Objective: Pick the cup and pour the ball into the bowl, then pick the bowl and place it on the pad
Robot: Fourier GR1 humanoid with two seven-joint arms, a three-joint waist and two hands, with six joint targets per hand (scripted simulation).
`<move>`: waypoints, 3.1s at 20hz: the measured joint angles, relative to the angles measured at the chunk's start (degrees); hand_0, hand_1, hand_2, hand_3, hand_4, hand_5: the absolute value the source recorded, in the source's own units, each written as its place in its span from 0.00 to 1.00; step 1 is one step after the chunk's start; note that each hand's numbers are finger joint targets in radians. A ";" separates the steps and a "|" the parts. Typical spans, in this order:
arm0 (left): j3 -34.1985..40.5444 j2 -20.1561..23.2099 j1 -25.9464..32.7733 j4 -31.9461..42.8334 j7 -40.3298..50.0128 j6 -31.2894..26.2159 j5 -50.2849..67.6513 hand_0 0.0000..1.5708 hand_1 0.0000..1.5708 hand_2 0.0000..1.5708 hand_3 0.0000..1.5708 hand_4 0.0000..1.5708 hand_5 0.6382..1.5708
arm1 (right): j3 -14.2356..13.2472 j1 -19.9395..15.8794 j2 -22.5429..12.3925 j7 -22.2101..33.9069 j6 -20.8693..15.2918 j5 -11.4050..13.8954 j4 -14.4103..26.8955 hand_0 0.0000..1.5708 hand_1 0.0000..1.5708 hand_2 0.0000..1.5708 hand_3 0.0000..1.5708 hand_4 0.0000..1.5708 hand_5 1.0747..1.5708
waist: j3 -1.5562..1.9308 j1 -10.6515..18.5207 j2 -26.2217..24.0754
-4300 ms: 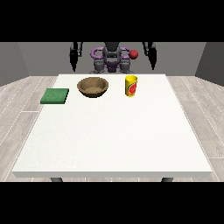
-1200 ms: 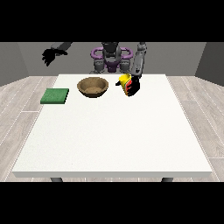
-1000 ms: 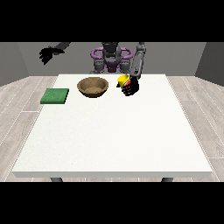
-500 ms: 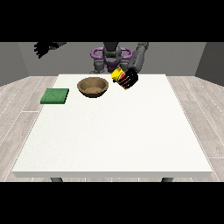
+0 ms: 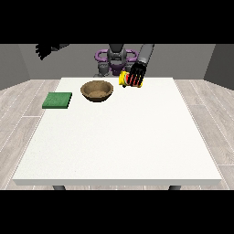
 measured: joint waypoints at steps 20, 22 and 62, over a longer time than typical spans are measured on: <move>-23.29 -7.52 -9.37 -9.20 35.48 -28.43 -20.87 0.00 0.00 0.76 0.95 0.57 1.00 | 0.39 -6.27 -0.38 -1.31 1.37 1.89 11.12 0.00 0.00 0.00 0.00 0.44 0.98 | -0.23 -0.83 -2.57; -24.69 -7.58 -9.70 -11.93 35.75 -32.38 -21.02 0.00 0.00 0.77 0.95 0.57 1.00 | 1.01 -6.50 0.34 -1.98 0.80 2.77 11.42 0.00 0.00 0.00 0.00 0.45 0.99 | -0.25 -0.74 -2.55; 41.60 22.16 4.86 -43.59 5.16 -56.08 69.31 0.00 0.00 0.00 0.00 0.18 0.93 | 3.45 -8.01 15.70 -11.55 -16.03 7.66 14.95 0.00 0.00 0.00 0.00 0.00 1.00 | -0.30 15.07 15.45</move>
